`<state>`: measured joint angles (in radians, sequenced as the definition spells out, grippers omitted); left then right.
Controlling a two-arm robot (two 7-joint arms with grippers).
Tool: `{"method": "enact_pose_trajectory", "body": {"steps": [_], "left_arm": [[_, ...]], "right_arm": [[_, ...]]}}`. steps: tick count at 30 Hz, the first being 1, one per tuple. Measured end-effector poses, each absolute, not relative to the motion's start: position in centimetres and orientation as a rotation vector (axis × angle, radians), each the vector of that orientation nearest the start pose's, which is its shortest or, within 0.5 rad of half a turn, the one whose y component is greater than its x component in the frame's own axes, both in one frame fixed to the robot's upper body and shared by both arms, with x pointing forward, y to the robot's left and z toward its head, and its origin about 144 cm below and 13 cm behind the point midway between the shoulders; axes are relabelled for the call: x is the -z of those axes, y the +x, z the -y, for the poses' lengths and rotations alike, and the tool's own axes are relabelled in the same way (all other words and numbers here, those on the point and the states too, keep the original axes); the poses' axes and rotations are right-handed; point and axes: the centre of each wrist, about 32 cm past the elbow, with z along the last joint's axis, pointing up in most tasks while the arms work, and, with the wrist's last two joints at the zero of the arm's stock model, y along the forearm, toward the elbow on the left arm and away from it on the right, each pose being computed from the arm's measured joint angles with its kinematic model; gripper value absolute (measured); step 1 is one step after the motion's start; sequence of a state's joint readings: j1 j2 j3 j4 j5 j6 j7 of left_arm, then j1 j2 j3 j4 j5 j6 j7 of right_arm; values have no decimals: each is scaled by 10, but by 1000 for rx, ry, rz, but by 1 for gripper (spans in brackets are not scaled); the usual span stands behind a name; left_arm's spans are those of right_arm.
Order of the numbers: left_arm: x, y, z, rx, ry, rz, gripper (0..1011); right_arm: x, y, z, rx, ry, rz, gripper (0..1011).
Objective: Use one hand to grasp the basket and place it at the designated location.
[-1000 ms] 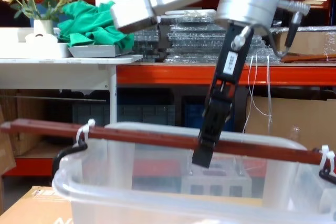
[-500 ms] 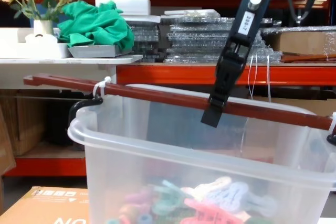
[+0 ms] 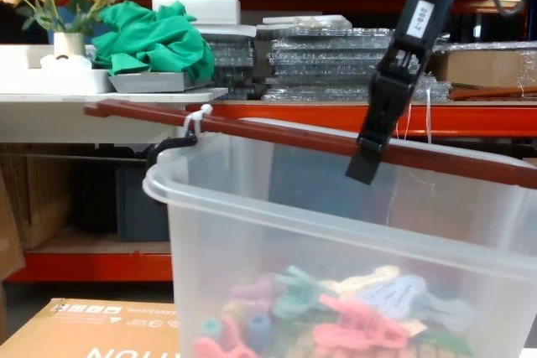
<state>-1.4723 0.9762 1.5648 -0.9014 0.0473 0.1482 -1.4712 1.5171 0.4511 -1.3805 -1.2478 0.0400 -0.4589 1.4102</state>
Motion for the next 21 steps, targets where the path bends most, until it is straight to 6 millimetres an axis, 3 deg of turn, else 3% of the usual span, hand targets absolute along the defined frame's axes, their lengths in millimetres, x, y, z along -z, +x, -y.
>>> {"method": "enact_pose_trajectory", "body": {"steps": [21], "left_arm": [[-1396,616,-497,-178,1629,-167,0]], "right_arm": [[-1484,600,181,-501,-1185,1010,240]]}}
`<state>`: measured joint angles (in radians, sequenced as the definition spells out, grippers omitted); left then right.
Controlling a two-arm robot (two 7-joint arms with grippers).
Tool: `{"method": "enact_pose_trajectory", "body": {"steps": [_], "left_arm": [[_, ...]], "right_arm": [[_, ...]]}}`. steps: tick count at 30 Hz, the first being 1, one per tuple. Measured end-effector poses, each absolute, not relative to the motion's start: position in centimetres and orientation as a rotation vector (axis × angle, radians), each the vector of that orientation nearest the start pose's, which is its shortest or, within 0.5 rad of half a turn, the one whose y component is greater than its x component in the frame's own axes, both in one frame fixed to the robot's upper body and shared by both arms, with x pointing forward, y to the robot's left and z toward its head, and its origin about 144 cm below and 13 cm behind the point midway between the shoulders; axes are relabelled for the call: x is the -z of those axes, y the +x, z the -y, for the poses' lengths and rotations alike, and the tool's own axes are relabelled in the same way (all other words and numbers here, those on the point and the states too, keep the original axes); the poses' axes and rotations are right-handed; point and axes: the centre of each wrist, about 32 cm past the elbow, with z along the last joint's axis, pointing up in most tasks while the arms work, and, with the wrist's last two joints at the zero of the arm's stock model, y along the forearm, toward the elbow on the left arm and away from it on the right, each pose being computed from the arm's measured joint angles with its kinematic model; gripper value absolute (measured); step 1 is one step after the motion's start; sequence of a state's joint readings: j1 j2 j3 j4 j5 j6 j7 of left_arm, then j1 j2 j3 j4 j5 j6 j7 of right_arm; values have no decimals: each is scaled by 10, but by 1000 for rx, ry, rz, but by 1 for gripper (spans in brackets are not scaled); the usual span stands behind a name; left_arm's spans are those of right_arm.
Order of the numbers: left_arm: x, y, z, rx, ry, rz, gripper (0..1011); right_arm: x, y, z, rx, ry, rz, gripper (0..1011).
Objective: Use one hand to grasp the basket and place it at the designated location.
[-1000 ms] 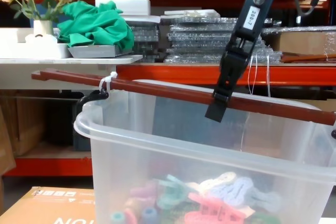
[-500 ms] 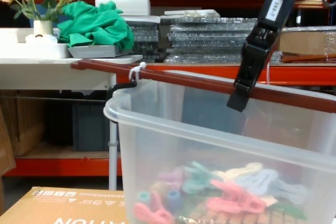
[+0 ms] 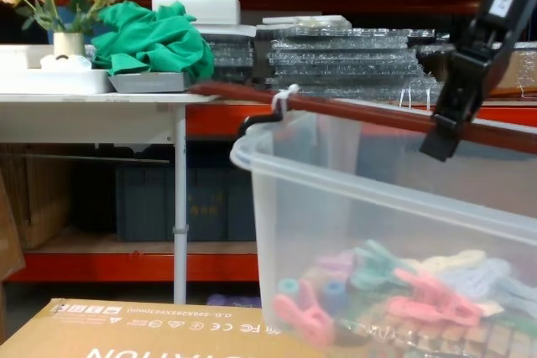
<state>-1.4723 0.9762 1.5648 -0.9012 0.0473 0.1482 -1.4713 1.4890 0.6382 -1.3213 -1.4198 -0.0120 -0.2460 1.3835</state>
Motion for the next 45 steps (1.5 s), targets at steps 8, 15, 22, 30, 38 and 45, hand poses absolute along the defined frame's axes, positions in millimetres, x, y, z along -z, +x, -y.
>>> {"method": "enact_pose_trajectory", "body": {"steps": [8,15,22,30,38,45], "left_arm": [[-1396,616,-497,-178,1629,-167,0],[-1396,616,-497,-178,1629,-167,0],[-1396,616,-497,-178,1629,-166,0],[-1396,616,-497,-178,1629,-167,0],[-1396,616,-497,-178,1629,-167,0],[-1396,616,-497,-178,1629,-166,0]], "right_arm": [[-1484,586,205,-413,-1220,959,240],[-1483,573,230,-326,-1256,900,240],[-1480,561,250,-256,-1279,846,239],[-1470,551,267,-187,-1298,774,239],[-1464,545,281,-129,-1314,720,240],[-1460,537,295,-73,-1330,673,240]]}}
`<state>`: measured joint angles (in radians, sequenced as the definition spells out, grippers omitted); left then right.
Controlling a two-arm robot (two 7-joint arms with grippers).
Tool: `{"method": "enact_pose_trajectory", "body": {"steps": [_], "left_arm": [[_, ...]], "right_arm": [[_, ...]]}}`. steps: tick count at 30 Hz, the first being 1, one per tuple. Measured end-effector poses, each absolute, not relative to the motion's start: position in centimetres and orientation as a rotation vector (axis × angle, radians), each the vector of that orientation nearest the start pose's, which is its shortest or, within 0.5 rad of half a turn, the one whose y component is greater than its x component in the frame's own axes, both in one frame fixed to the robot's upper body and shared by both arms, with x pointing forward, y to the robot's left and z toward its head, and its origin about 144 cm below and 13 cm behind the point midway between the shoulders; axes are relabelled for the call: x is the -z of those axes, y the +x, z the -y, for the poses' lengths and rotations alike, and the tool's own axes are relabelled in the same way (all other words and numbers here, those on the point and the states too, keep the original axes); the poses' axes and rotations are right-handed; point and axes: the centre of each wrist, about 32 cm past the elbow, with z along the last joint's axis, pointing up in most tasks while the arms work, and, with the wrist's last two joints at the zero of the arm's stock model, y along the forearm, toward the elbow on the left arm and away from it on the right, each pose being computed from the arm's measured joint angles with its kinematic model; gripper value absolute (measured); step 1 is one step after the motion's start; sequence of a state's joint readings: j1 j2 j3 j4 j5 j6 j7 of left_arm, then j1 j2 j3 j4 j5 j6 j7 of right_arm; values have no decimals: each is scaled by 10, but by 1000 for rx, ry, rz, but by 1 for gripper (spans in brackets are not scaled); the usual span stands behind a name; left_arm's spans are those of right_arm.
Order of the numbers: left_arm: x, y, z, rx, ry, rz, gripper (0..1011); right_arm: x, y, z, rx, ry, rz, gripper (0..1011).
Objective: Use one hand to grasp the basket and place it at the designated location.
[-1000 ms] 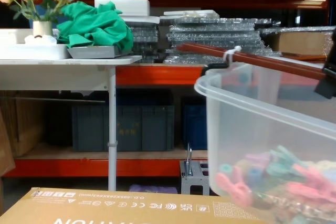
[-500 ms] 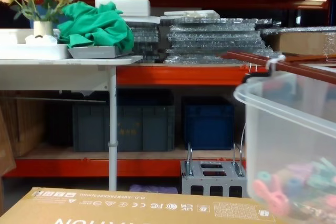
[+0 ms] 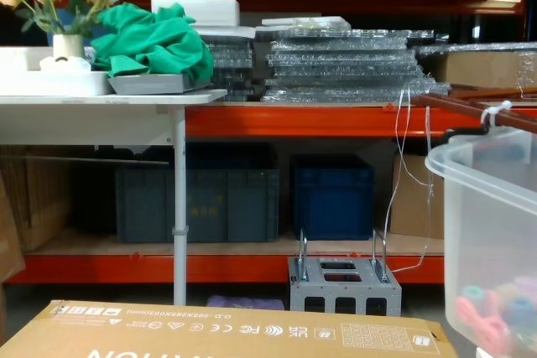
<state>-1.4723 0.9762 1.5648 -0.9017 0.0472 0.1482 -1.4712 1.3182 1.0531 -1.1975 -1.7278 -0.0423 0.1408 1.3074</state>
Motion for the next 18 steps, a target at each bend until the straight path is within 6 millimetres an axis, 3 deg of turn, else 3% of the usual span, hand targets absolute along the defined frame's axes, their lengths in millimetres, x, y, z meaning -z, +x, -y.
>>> {"method": "enact_pose_trajectory", "body": {"steps": [18], "left_arm": [[-1396,616,-497,-178,1629,-167,0]], "right_arm": [[-1453,520,317,22,-1370,586,240]]}}
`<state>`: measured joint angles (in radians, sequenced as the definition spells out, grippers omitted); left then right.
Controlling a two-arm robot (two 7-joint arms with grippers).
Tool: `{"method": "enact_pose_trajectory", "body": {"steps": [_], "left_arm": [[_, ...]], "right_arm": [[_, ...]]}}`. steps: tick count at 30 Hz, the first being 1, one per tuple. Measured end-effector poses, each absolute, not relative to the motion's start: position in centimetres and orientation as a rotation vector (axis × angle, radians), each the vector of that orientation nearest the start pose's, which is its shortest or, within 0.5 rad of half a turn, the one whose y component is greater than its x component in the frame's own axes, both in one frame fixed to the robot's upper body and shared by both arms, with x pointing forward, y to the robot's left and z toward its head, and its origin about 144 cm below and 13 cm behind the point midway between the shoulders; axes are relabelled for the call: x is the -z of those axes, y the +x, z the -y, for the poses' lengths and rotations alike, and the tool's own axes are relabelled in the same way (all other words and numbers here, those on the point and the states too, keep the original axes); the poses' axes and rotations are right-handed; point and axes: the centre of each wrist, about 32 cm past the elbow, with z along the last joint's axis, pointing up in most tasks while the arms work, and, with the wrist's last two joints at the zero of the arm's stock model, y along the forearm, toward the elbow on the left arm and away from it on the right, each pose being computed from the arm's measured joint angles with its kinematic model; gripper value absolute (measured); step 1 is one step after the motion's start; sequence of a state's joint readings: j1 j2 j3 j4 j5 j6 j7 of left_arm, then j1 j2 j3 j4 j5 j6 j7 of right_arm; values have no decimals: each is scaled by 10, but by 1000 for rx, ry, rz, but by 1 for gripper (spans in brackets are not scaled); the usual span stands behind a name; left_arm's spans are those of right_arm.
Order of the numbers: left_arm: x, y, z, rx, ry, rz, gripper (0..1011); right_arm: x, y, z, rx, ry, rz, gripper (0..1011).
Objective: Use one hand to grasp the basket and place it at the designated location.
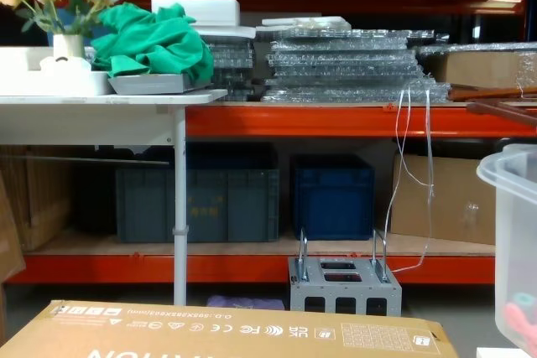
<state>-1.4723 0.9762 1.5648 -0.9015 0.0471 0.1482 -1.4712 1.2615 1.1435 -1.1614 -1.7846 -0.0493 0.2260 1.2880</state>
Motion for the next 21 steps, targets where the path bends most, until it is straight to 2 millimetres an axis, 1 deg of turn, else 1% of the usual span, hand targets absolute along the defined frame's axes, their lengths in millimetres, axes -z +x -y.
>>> {"method": "enact_pose_trajectory", "body": {"steps": [7,13,21], "left_arm": [[-1396,616,-497,-178,1629,-167,0],[-1396,616,-497,-179,1629,-167,0],[-1396,616,-497,-178,1629,-167,0]], "right_arm": [[-1448,509,328,69,-1389,546,240],[-1447,502,333,93,-1394,522,240],[-1445,484,350,154,-1414,469,240]]}}
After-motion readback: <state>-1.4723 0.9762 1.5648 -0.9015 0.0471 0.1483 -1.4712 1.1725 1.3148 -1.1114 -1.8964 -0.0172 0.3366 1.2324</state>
